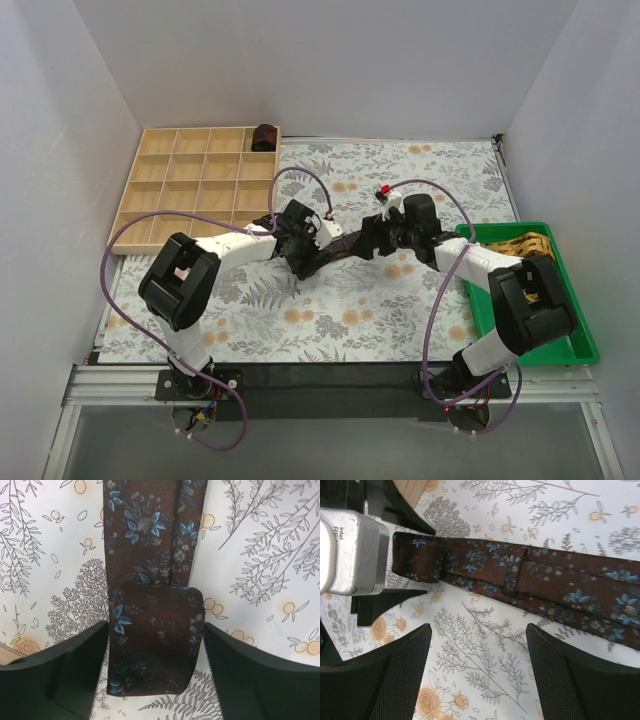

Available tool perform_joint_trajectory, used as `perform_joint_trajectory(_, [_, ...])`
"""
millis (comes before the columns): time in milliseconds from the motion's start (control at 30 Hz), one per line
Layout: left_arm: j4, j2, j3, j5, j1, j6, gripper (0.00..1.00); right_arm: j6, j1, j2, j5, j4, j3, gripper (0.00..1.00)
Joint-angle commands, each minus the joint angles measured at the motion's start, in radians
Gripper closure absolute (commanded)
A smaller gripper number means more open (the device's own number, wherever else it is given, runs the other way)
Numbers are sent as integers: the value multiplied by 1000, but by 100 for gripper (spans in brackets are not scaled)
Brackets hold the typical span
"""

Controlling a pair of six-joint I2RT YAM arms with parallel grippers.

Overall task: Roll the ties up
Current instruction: Roll the tie

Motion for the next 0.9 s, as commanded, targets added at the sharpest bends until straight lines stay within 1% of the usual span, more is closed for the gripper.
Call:
perform_joint_trajectory(0, [-26,-84,42,16,0,-36,24,64,35,30,-40,98,14,30])
perform_joint_trajectory(100, [-15,-144,57,3,3,-91,20,119,69,62,-40,158,34,33])
perform_joint_trajectory(200, [11,-225,43,-2,31,-166,20,157,102,122,-35,192,69,34])
perform_joint_trajectory(233, [17,-250,25,-11,42,-244,20,166,119,134,-35,201,77,34])
perform_joint_trajectory(300, [50,-319,-9,-22,74,-319,20,192,136,168,-33,227,100,34])
perform_joint_trajectory(333, [60,-340,-29,-30,81,-386,20,202,148,177,-33,237,109,33])
perform_joint_trajectory(433, [86,-414,-122,-68,100,-496,20,220,174,216,-26,255,146,32])
perform_joint_trajectory(467, [108,-432,-171,-68,109,-560,20,223,179,225,-23,257,156,32])
perform_joint_trajectory(600, [195,-520,-312,-30,176,-675,20,240,196,286,-33,264,209,32])
perform_joint_trajectory(633, [207,-523,-328,-19,183,-691,20,245,202,297,-38,266,215,34])
perform_joint_trajectory(667, [230,-521,-343,11,190,-712,21,249,204,306,-43,267,221,35])
perform_joint_trajectory(800, [281,-500,-382,53,204,-761,21,277,210,355,-72,280,236,39])
perform_joint_trajectory(867, [324,-483,-397,64,207,-783,21,285,210,369,-79,289,236,43])
